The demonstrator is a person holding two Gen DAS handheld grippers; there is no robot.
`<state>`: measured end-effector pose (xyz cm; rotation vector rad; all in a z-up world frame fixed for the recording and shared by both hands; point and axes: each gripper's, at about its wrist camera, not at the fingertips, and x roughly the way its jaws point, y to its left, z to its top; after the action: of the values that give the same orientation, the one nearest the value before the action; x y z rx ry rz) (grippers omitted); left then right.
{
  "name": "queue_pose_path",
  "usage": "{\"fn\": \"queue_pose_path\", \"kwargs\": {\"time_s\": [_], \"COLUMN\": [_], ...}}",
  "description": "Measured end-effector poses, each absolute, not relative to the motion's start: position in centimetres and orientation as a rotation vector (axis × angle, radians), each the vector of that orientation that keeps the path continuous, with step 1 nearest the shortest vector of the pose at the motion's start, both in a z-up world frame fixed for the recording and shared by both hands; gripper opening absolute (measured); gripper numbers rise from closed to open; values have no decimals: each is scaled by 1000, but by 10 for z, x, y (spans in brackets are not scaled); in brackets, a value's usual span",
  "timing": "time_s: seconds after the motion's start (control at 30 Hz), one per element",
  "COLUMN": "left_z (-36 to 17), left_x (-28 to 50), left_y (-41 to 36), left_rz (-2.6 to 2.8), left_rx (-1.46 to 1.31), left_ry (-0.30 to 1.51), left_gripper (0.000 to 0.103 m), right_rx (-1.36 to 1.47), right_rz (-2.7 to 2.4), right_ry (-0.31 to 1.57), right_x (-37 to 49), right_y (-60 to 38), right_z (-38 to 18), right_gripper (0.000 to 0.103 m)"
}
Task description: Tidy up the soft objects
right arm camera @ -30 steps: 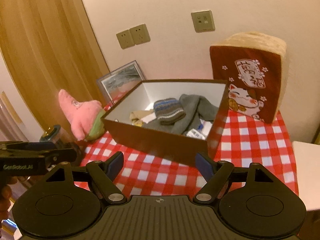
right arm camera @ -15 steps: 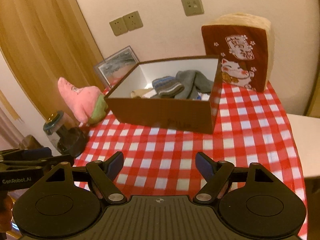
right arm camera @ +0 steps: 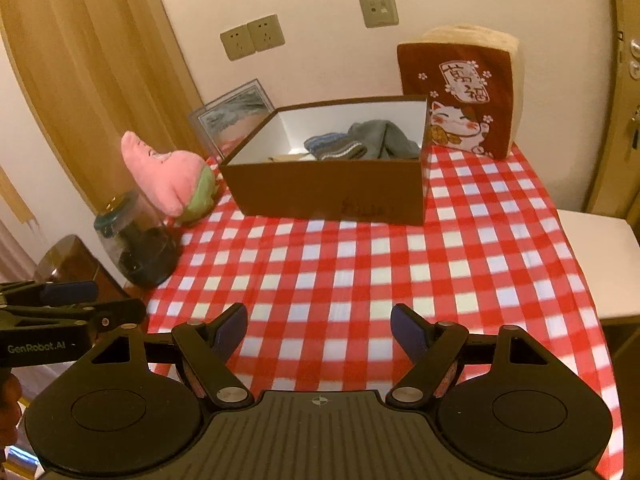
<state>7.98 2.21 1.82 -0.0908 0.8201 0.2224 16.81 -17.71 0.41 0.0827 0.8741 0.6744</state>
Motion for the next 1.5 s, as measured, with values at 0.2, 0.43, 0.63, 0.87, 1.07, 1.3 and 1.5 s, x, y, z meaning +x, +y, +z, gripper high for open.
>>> {"fn": "queue_pose_path", "kwargs": {"time_s": [0.2, 0.43, 0.63, 0.87, 1.07, 1.3, 1.5], "left_z": [18, 19, 16, 15, 15, 14, 12], "left_x": [55, 35, 27, 24, 20, 21, 23], "left_y": [21, 17, 10, 9, 8, 8, 9], "left_rz": [185, 177, 153, 147, 143, 146, 148], "left_rx": [-99, -116, -125, -129, -134, -132, -133], "left_ry": [813, 816, 831, 832, 835, 841, 845], "left_gripper": [74, 74, 74, 74, 74, 74, 74], "right_rx": [65, 73, 55, 46, 42, 43, 41], "right_rz": [658, 639, 621, 615, 615, 615, 617], "right_ry": [889, 919, 925, 941, 942, 943, 942], "right_x": [139, 111, 97, 89, 88, 88, 89], "right_y": [-174, -175, -177, -179, -180, -179, -179], "right_z": [6, 8, 9, 6, 7, 7, 6], "right_gripper": [78, 78, 78, 78, 78, 78, 78]}}
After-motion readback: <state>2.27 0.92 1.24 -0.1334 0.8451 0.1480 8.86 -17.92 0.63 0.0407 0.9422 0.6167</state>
